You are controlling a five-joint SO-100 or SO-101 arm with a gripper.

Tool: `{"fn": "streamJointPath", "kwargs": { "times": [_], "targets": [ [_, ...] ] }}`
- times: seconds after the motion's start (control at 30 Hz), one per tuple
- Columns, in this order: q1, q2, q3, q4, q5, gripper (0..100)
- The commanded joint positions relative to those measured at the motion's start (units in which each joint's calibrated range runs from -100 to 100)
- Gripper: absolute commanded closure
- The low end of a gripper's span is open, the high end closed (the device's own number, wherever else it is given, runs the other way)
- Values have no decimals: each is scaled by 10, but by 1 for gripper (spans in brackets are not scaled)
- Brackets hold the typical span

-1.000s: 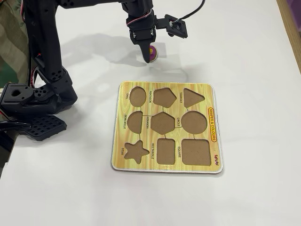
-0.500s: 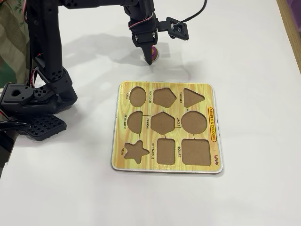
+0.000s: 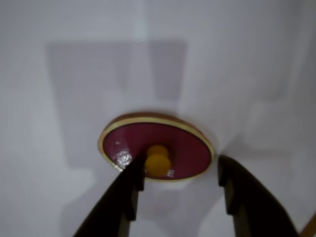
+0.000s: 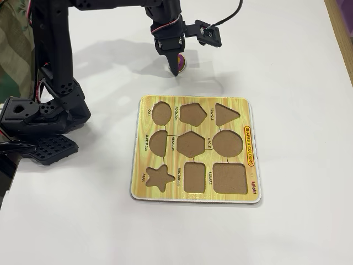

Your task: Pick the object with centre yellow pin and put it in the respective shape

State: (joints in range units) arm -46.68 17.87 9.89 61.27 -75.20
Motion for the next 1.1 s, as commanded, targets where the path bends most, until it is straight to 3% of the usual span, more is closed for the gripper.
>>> {"fn": "streamJointPath", "kwargs": {
  "times": [0.0, 1.07],
  "targets": [
    [3, -48, -16, 0, 1, 83],
    [-6, -43, -21, -50, 3, 83]
  ]
}}
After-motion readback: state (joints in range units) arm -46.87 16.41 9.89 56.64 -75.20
